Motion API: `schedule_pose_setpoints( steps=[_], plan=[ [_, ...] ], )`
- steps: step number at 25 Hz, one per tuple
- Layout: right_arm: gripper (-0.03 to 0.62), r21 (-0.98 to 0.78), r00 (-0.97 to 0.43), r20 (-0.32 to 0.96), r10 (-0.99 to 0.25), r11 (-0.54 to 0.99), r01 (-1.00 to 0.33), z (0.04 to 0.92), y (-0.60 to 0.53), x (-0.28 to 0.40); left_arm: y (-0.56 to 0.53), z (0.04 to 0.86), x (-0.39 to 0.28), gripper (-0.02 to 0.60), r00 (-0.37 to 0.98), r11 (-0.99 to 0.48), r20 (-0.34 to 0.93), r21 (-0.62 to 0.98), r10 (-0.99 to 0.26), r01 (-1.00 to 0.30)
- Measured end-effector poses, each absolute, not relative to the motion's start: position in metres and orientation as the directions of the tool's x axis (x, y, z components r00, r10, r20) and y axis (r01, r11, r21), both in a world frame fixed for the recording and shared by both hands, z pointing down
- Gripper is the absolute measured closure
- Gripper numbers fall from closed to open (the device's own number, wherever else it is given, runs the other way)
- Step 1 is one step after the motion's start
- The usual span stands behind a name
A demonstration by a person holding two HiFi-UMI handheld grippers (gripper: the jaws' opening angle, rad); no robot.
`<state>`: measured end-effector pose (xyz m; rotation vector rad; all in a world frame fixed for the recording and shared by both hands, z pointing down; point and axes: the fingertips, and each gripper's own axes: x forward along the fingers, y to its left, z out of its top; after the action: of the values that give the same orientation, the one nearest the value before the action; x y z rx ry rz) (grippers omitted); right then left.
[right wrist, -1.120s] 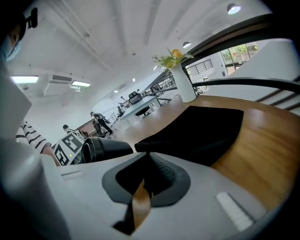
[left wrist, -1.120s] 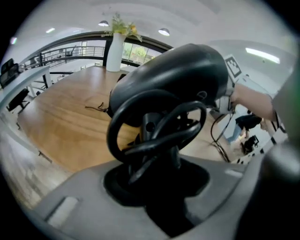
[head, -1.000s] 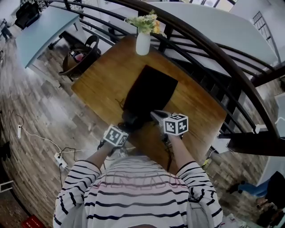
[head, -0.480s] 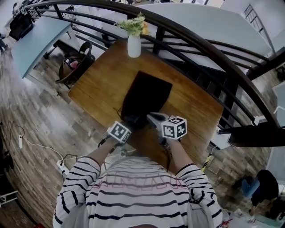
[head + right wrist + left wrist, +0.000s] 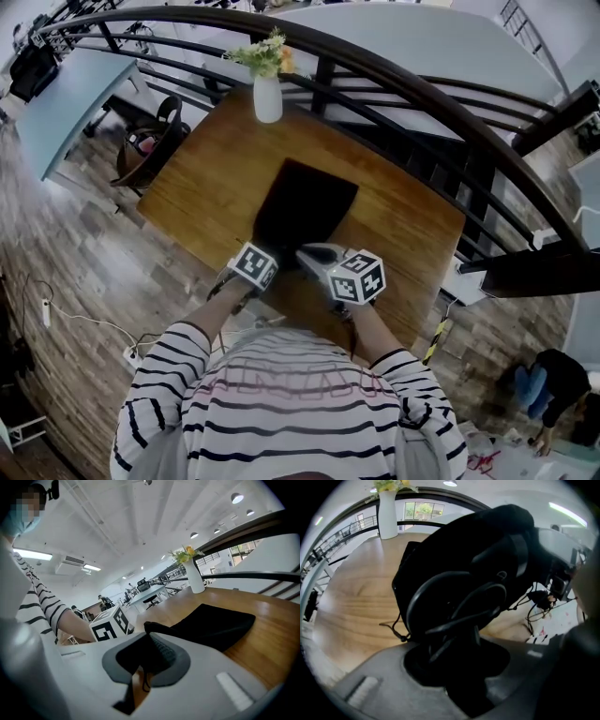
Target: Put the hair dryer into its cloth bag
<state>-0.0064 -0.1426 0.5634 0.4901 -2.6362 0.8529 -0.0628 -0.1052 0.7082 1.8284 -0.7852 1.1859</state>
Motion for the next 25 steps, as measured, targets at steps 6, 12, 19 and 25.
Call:
schedule_pose_setpoints(
  steps=[6, 12, 19, 25],
  plan=[
    [0.58, -0.436, -0.881, 0.433, -0.191, 0.811, -0.39, 0.562, -0.132, -0.013, -0.125, 0.702, -0.049, 0.426, 0.38, -0.493, 0.92, 0.289, -0.093, -0.821],
    [0.58, -0.407, -0.884, 0.439, -0.163, 0.841, -0.357, 0.564, -0.125, -0.017, -0.143, 0.696, -0.034, 0.426, 0.408, -0.514, 0.907, 0.305, -0.099, -0.802],
    [0.582, -0.457, -0.888, 0.414, -0.199, 0.799, -0.392, 0.573, -0.141, -0.006, -0.164, 0.702, -0.024, 0.425, 0.395, -0.551, 0.914, 0.285, -0.09, -0.785],
    [0.582, -0.512, -0.889, 0.405, -0.214, 0.753, -0.415, 0.585, -0.156, 0.001, -0.178, 0.718, -0.023, 0.423, 0.352, -0.533, 0.932, 0.253, -0.089, -0.807]
  ],
)
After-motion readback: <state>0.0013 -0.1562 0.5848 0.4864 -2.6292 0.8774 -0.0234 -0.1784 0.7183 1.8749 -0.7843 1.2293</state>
